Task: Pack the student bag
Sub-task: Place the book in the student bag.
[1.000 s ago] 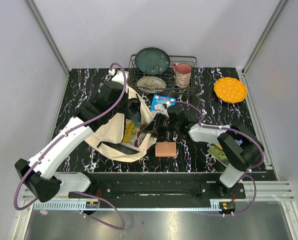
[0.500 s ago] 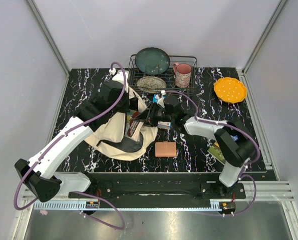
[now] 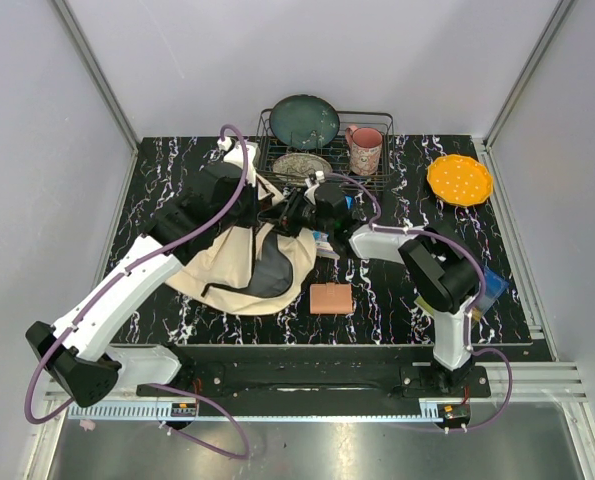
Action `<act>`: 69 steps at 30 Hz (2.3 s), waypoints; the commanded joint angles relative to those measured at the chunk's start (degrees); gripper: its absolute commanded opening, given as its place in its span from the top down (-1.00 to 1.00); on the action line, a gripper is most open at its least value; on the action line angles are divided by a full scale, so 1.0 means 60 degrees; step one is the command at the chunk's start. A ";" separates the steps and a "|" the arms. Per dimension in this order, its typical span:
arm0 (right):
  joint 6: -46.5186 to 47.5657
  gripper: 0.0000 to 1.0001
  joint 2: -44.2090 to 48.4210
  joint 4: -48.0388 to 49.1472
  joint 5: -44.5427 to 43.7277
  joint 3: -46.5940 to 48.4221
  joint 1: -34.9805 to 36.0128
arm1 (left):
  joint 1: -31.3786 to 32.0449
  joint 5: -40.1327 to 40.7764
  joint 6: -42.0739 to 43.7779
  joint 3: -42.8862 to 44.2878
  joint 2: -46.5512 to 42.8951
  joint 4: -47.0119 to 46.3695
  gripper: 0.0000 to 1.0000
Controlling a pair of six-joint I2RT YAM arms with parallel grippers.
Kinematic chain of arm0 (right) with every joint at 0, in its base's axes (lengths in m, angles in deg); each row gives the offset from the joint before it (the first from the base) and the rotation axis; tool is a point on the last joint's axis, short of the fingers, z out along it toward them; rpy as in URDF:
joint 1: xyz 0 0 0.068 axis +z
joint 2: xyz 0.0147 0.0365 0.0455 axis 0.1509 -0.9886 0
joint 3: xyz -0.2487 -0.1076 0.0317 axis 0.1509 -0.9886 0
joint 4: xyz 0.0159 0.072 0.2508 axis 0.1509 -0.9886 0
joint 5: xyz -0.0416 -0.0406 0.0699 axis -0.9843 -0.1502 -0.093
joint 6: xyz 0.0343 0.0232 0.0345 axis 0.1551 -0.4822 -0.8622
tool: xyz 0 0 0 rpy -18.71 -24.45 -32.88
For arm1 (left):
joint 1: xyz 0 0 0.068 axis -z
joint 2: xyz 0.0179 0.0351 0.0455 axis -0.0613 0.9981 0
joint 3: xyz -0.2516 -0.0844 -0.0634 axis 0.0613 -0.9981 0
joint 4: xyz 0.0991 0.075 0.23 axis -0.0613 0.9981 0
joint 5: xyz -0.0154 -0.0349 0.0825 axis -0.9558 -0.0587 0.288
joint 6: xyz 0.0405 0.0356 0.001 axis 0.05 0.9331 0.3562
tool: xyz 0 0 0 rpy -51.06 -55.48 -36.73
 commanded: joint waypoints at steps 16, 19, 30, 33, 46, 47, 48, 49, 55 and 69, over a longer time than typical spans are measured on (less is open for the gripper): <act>0.3810 1.00 0.0483 -0.1383 -0.0501 0.0916 0.1546 | 0.0021 0.0358 0.0594 0.1206 0.0134 -0.1251 1.00; 0.3608 1.00 -0.0059 -0.1429 0.0057 0.1534 0.1516 | 0.0020 0.0182 0.0858 0.1162 0.0031 -0.1310 1.00; 0.3987 -0.22 0.0099 -0.2908 -0.0968 0.1581 0.1063 | 0.0020 0.0722 0.1224 0.0298 -0.0686 -0.1281 1.00; 0.4425 -0.43 0.0714 -0.3374 -0.1114 0.1273 0.0930 | -0.0052 0.1059 0.1327 0.0093 -0.0687 -0.1165 1.00; 0.5686 -0.72 0.3744 -0.4826 -0.2344 -0.0381 0.0945 | -0.0346 0.1295 0.1430 -0.0361 -0.0482 -0.1076 1.00; 0.5701 -0.72 0.3937 -0.4987 -0.2519 -0.0485 0.0930 | -0.0346 0.1251 0.1546 -0.0391 -0.0467 -0.1090 1.00; 0.5715 -0.72 0.4156 -0.5249 -0.2913 -0.0587 0.0916 | -0.0375 0.1164 0.1634 -0.0420 -0.0424 -0.1062 1.00; 0.5745 -0.72 0.4564 -0.5281 -0.3120 -0.0907 0.0916 | -0.0361 0.1192 0.1707 -0.0420 -0.0409 -0.1047 1.00; 0.5234 -0.71 0.5462 -0.5618 -0.3562 -0.2182 -0.0049 | -0.0463 0.0872 0.2600 -0.0288 -0.0306 -0.0622 1.00; 0.5802 -0.71 0.3704 -0.6598 -0.1422 -0.2214 -0.0798 | -0.0624 0.0489 0.2968 -0.0069 -0.0028 -0.0065 1.00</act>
